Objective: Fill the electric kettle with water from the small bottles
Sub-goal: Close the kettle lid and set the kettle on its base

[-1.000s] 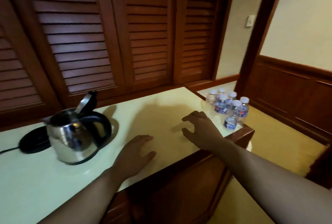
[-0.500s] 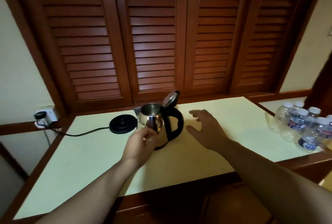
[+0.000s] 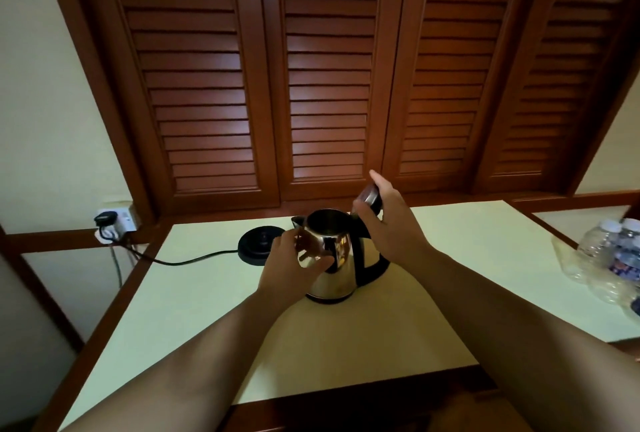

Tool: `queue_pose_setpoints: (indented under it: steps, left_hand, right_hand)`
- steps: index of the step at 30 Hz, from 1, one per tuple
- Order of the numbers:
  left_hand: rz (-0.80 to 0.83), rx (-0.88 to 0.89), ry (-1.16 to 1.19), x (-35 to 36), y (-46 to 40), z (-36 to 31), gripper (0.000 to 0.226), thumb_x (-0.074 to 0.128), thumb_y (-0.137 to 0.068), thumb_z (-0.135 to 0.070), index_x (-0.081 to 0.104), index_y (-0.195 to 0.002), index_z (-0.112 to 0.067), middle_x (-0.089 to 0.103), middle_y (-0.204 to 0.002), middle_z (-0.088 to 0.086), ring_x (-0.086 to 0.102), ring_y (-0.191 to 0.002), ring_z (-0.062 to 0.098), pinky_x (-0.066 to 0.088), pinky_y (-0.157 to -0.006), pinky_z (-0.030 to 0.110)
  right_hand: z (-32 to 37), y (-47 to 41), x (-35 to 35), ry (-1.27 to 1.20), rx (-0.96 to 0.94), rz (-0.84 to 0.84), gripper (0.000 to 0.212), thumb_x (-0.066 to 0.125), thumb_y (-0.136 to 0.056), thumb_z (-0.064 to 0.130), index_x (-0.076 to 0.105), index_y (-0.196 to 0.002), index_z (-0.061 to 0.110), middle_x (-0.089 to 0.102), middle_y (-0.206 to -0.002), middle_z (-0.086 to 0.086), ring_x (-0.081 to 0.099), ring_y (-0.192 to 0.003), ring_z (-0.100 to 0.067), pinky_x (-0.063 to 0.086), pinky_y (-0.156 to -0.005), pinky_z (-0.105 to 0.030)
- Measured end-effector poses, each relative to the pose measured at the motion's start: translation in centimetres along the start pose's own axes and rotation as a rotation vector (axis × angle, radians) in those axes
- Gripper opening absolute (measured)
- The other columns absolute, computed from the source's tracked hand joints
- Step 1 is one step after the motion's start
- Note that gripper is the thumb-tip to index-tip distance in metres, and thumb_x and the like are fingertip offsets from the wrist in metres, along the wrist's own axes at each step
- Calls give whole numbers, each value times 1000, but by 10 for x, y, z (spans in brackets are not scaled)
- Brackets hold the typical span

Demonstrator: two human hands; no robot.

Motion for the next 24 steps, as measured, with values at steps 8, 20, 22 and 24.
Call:
queue_pose_setpoints:
  steps: [8,20,22,24]
  left_hand:
    - [-39,11,170,3,17,-6,26,87,-77,-37,66,-90,-29,69,-93,-10,63,-91,4,45,-81,24]
    - [-57,-11,210,0,25,-14,33,88,-81,-32,68,-105,-27,77,-102,-11,73,-96,10,57,-92,30]
    - [-90,-22,237,3,25,-12,41,91,-80,-25,68,-114,-30,77,-103,-12,73,-99,8,55,-90,19]
    - [-104,-32,257,4,24,-10,56,93,-78,-25,64,-126,-30,77,-107,-13,72,-105,5,54,-94,18]
  right_hand:
    - [10,-31,36,90,-174,221,71,55,-97,59,28,-156,32,38,-152,-3,36,-138,-21,36,-114,-41]
    - [4,-37,76,510,-494,218,56,34,-96,60,68,-123,25,61,-102,-8,53,-92,-29,50,-76,-42]
    - [2,-38,75,493,-503,233,58,39,-93,64,69,-125,26,63,-102,-7,55,-91,-30,51,-74,-41]
    - [-1,-41,70,480,-501,285,68,38,-88,72,65,-134,29,66,-112,-6,58,-97,-29,51,-79,-42]
Point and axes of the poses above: each hand's wrist, its own y-axis away from the middle knuckle, its own x-axis out of the palm, z = x × y, the point moved 4 cm from there along -y, towards the middle knuckle
